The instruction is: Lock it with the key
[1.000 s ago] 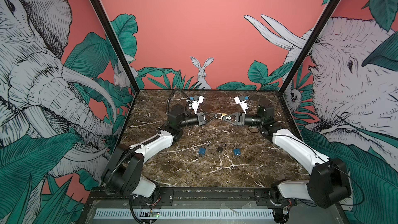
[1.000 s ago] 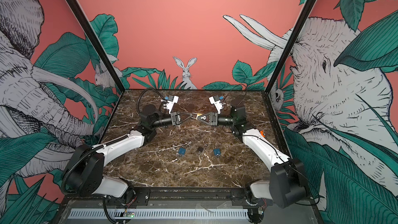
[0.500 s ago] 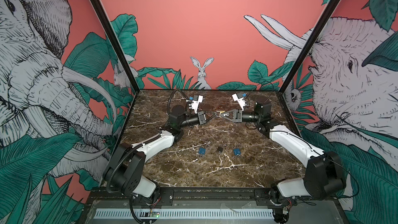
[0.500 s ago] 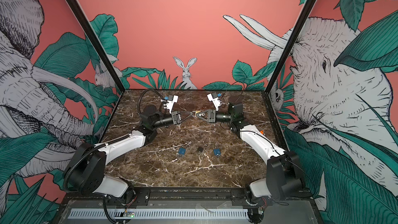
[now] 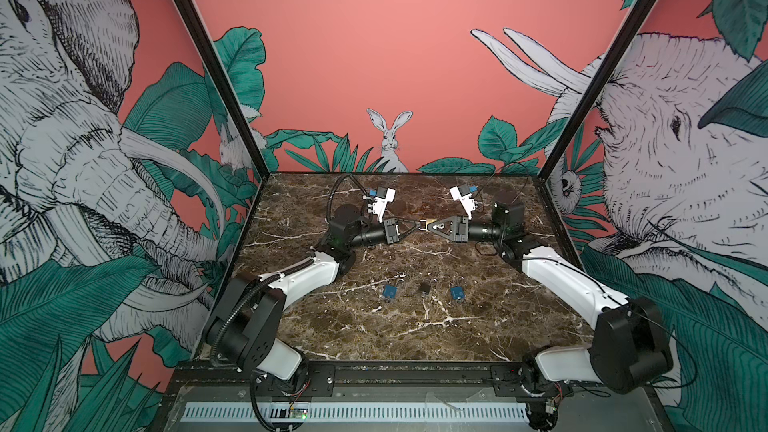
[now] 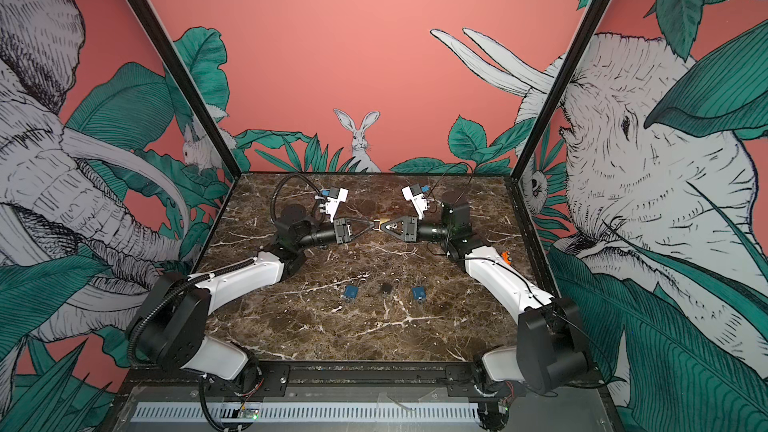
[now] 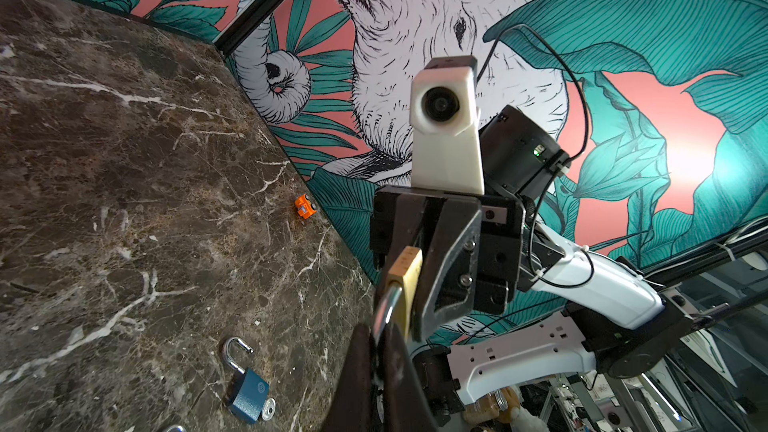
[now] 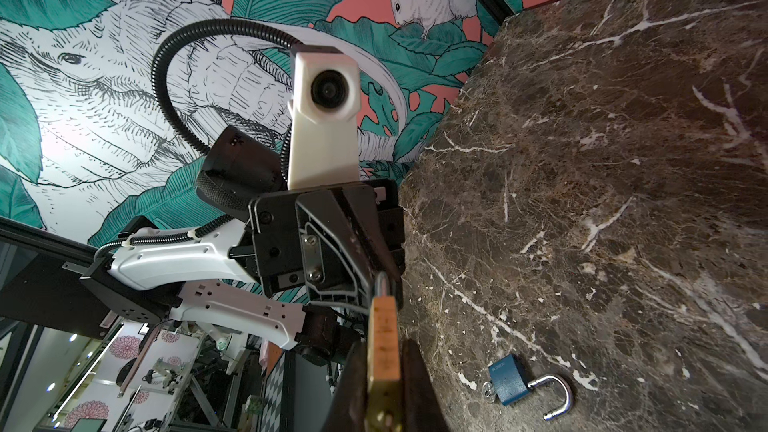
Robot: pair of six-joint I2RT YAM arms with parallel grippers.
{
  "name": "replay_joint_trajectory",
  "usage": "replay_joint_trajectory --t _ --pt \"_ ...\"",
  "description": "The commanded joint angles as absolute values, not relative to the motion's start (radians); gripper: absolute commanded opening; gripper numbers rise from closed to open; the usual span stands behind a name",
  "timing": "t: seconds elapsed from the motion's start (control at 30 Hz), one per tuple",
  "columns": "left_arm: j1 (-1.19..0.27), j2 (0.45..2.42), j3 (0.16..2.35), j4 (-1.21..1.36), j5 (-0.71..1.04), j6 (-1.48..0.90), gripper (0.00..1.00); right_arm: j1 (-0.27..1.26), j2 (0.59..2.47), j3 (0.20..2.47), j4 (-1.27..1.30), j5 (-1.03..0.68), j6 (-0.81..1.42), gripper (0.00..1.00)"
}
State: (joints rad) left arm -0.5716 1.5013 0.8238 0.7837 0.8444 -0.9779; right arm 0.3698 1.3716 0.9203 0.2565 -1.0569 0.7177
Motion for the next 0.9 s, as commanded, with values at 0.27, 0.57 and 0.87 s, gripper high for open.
replay_joint_trajectory --t 0.27,0.57,0.87 --pt "-0.665 1.481 0.859 0.891 1.027 -1.000 0.13 0.415 1.420 0.919 0.278 -1.044 0.696 0.00" --pt "-0.664 1.476 0.861 0.864 1.023 -0.985 0.00 0.417 1.443 0.929 0.260 -1.041 0.692 0.00" --pt "-0.605 1.490 0.797 1.015 0.982 -1.070 0.00 0.373 1.404 0.875 0.333 -1.026 0.756 0.20"
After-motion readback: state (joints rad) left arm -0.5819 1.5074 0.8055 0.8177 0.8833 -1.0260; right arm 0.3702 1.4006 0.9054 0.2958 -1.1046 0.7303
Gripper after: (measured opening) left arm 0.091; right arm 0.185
